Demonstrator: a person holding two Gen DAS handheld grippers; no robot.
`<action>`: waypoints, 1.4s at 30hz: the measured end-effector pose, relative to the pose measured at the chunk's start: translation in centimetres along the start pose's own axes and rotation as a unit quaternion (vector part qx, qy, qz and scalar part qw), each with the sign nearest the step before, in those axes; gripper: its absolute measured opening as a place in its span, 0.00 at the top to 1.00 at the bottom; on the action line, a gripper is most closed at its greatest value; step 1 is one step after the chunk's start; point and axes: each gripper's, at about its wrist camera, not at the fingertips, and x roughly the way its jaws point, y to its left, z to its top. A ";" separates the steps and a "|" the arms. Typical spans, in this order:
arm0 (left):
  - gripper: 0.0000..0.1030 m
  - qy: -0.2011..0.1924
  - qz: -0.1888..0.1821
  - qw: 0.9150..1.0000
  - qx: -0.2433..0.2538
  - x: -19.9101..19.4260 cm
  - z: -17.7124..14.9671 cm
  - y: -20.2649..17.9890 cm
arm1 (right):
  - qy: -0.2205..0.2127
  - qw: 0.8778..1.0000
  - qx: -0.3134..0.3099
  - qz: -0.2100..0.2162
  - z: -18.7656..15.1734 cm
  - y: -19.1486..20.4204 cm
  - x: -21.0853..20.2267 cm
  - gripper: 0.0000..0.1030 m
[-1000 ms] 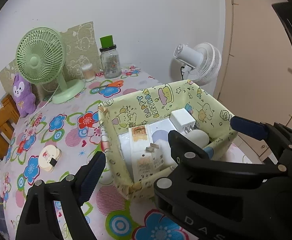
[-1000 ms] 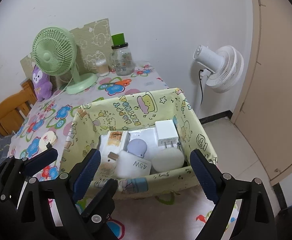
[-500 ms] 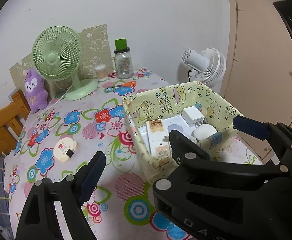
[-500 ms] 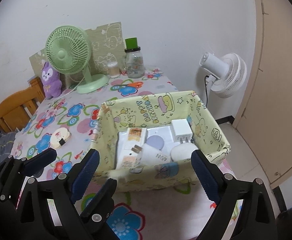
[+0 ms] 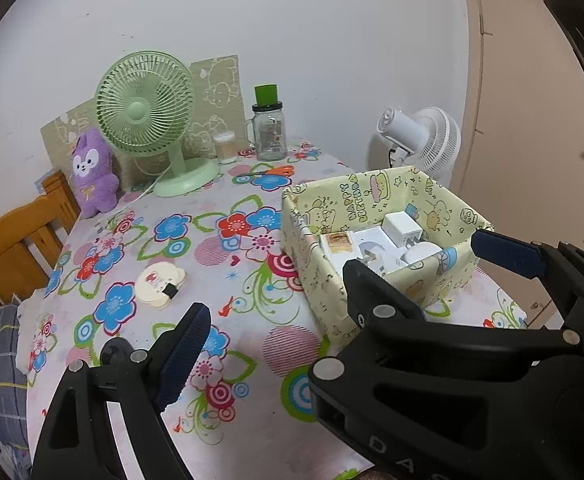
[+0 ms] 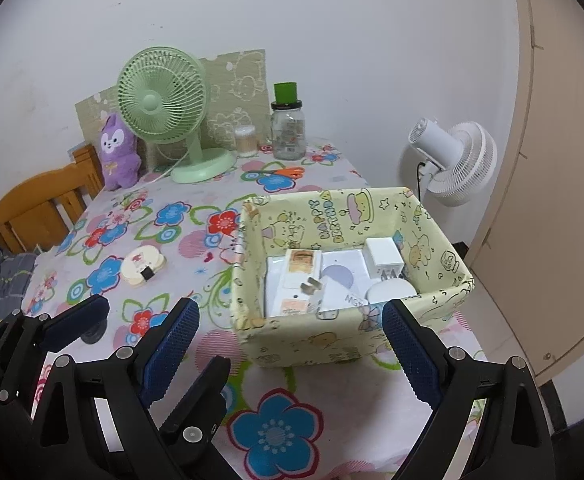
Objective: Organize rigid objects
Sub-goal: 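Withdraw both open tools from the basket back over the table, then move left tool toward the black round holder while right tool heads to the cream cartoon case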
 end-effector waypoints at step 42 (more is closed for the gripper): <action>0.11 0.015 0.035 0.997 -0.062 1.1 -4.9 9.1 | -0.010 0.996 -0.074 0.039 -2.1 10.0 3.0 0.08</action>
